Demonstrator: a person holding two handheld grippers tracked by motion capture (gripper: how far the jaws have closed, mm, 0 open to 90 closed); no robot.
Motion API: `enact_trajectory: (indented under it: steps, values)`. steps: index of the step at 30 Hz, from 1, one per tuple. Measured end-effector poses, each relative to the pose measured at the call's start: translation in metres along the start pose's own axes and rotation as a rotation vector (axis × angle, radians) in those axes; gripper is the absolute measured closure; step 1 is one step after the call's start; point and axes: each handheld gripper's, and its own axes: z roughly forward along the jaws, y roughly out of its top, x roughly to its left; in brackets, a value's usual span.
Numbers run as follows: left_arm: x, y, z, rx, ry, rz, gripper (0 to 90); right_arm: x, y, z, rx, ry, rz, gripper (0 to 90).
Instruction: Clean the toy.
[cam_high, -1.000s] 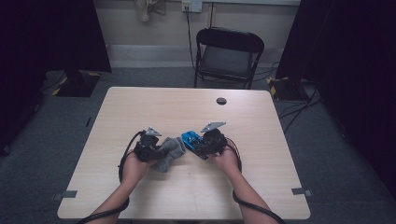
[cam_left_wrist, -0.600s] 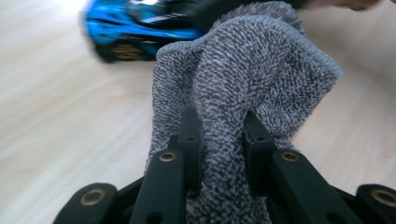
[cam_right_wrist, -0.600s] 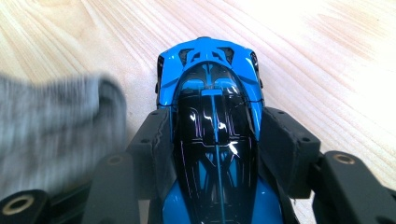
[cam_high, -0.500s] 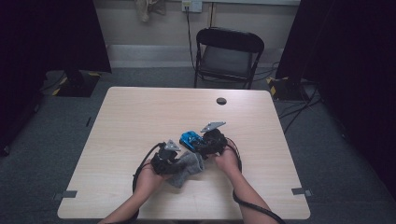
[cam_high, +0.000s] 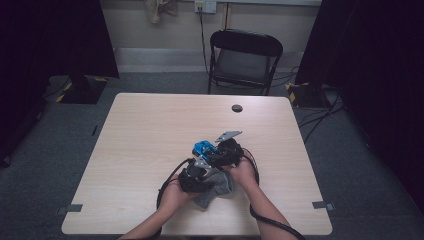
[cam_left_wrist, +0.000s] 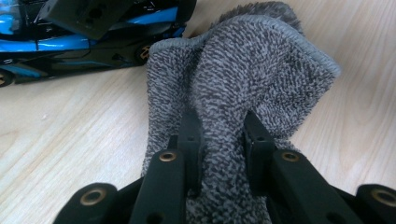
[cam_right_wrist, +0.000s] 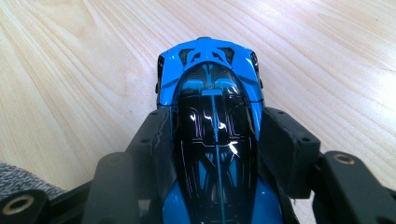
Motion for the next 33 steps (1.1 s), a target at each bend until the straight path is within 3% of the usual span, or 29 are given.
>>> enact_trajectory:
  steps: [25,33]
  values:
    - [0.03,0.005,-0.004,-0.009,0.098,-0.06,73.6,0.0,-0.001,0.0,-0.003,-0.002,-0.001,44.8]
    - [0.047,-0.001,-0.013,-0.012,0.14,-0.101,73.6,0.0,-0.001,-0.001,-0.006,-0.001,0.002,44.8]
